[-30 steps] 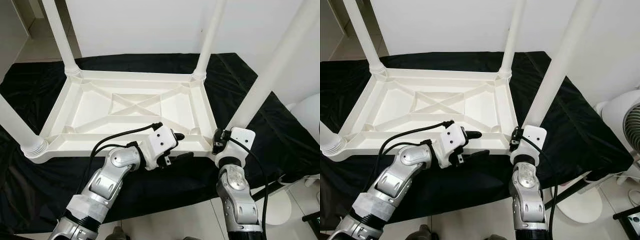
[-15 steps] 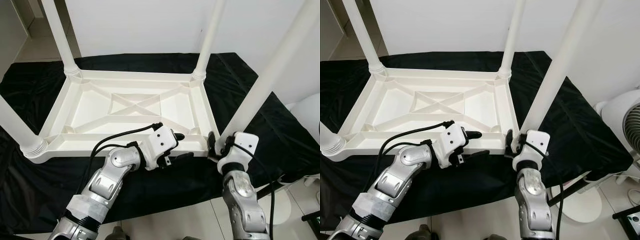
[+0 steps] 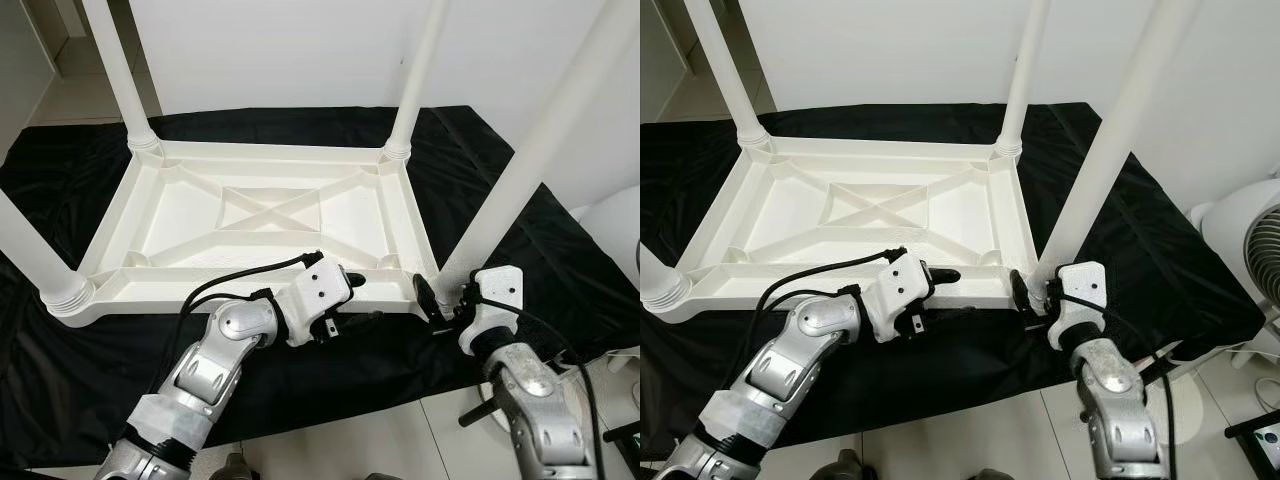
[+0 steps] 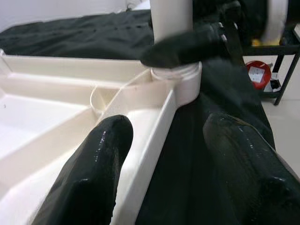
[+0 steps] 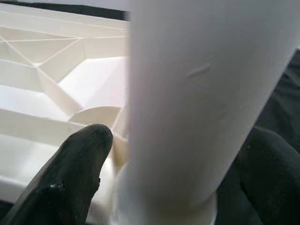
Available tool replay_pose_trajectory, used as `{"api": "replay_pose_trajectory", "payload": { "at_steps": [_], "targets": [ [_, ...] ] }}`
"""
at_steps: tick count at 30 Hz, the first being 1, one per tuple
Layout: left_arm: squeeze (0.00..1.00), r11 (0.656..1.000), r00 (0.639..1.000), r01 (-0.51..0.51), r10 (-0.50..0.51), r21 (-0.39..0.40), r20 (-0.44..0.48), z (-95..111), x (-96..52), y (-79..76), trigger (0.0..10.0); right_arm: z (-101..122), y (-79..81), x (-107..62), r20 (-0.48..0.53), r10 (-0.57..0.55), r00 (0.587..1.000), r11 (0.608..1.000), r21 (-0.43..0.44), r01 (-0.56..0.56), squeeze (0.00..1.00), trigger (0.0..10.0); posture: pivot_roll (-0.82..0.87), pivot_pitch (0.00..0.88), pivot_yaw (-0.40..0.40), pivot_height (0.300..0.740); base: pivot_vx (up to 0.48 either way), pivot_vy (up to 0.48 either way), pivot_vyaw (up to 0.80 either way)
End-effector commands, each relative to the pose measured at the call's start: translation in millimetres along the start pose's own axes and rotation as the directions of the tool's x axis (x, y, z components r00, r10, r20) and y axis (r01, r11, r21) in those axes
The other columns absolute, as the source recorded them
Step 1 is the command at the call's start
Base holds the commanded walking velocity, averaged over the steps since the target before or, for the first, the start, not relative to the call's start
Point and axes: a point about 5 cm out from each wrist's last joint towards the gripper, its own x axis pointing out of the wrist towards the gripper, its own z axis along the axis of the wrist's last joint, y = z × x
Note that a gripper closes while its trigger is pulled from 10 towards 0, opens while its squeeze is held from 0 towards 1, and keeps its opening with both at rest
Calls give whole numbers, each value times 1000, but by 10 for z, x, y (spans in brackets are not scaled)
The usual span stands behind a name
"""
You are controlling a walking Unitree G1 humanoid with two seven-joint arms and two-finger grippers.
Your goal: Building children table
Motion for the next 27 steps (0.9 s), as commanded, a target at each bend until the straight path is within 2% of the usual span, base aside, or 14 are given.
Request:
{"api": "replay_pose_trajectory", "payload": {
  "at_steps": [1, 5, 6, 7, 16, 24, 25, 27],
  "targets": [
    [0, 1000, 1000, 19, -19, 6, -2, 12, 10, -29, 10000, -26, -2, 13, -6, 22, 1000, 1000, 1, -22, 0, 10000, 14, 0, -17, 740, 0, 0, 0],
    [0, 1000, 1000, 19, -19, 8, -10, 3, 9, -32, 10000, -26, -7, 74, -8, 91, 996, 996, -18, -91, 0, 10000, 18, 1, -19, 740, 0, 0, 0],
    [0, 1000, 1000, 18, -18, 9, -12, 2, 10, -31, 10000, -36, -5, 109, -14, 126, 992, 991, -32, -126, 0, 3922, 20, 0, -20, 740, 0, 0, 0],
    [0, 1000, 1000, 16, -16, 13, -14, 0, 13, -26, 10000, -45, 6, 144, -20, 162, 987, 986, -40, -163, 0, 0, 25, 0, -21, 740, 0, 0, 0],
    [0, 1000, 1000, 7, -7, 23, -15, 6, 29, -2, 10000, -95, 44, 233, -39, 236, 971, 970, -44, -238, 0, 0, 32, 0, -29, 740, 0, 0, 0],
    [0, 1000, 1000, 3, -3, 27, -15, 8, 32, 7, 10000, -138, 43, 220, -58, 219, 974, 974, -47, -221, 0, 0, 31, 0, -26, 740, 0, 0, 0],
    [0, 1000, 1000, 6, -5, 28, -13, 14, 35, 11, 10000, -152, -10, 228, -73, 158, 985, 985, -51, -162, 0, 10000, 26, 0, -21, 740, 0, 0, 0],
    [0, 999, 1000, 10, -9, 30, -13, 17, 39, 13, 10000, -145, -28, 232, -77, 95, 993, 995, -37, -98, 0, 10000, 21, 0, -17, 740, 0, 0, 0]
  ]
}}
